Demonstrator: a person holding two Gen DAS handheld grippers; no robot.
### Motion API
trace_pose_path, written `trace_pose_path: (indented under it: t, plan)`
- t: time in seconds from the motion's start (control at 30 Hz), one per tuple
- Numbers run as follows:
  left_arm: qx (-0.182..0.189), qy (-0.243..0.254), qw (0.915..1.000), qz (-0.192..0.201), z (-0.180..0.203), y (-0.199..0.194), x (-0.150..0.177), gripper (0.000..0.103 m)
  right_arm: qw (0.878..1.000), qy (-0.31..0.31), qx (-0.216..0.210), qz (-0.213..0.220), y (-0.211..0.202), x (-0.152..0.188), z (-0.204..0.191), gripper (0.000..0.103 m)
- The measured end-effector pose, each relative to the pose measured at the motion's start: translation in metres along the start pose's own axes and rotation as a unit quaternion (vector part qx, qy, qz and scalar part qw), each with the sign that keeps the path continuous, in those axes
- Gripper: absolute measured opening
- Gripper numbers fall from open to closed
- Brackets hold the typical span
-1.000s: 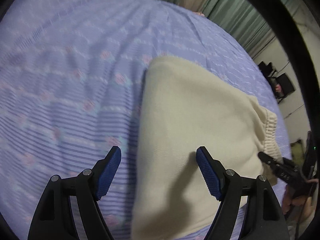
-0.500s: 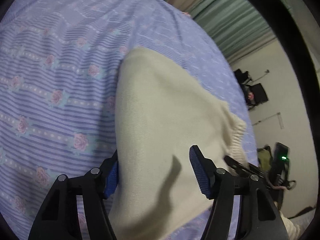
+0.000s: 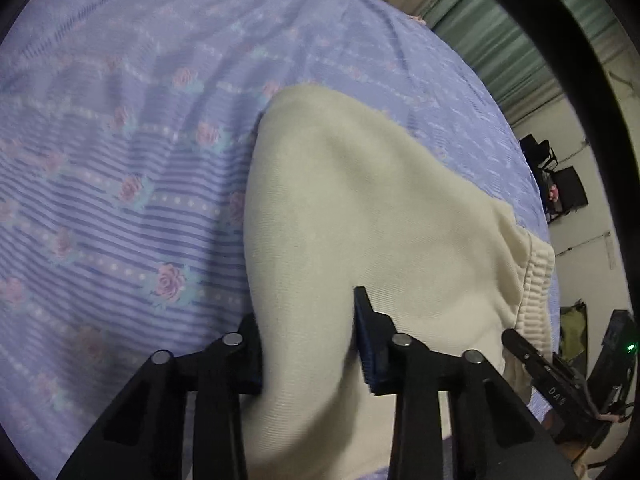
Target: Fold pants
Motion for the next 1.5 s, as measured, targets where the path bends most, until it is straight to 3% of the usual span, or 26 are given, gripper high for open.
trace_pose_path:
  t: [0.07,0.27,0.5,0.77,1.07,1.23,1.37,1.5]
  plan:
    - [-0.019,0.029,0.9993,0.013,0.013,-0.017,0.005,0.030,1.000,0.007,-0.010,0.007,-0.015,0.000,-0.002,0.028]
    - [-0.034,0.050,0.9977,0.032,0.036,-0.069,0.043,0.030,0.999,-0.010,-0.031,0.023,-0.073,0.018,-0.012,0.027]
    - [-0.051,0.028,0.9977,0.035,0.052,-0.127,0.101,0.030,0.998,-0.038,-0.046,0.024,-0.142,0.067,-0.018,0.027]
    - [-0.082,0.020,0.9937,0.074,0.082,-0.217,0.150,0.030,0.993,-0.078,-0.076,0.042,-0.229,0.098,-0.030,0.027]
    - [-0.075,0.055,0.9903,0.103,0.071,-0.278,0.157,0.030,0.990,-0.094,-0.064,0.083,-0.291,0.111,-0.067,0.027]
    - [-0.059,0.092,0.9881,0.108,0.049,-0.313,0.153,0.030,0.992,-0.062,-0.040,0.103,-0.311,0.122,-0.102,0.027]
    - [-0.068,0.152,0.9798,0.111,0.038,-0.331,0.148,0.030,0.992,-0.033,-0.022,0.118,-0.324,0.133,-0.132,0.027]
    - [-0.068,0.167,0.9773,0.112,0.025,-0.349,0.147,0.030,0.992,-0.021,-0.018,0.120,-0.330,0.142,-0.158,0.027]
Point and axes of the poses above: each gripper's, at about its wrist camera, not at the fingertips, and y roughly the way its jaws point, z to its right, x to its underside, the point moved 7 cm from there along y, roughly the way its jaws point, and after that the axes turned 2 degrees about -z, right-handed, at the moved point
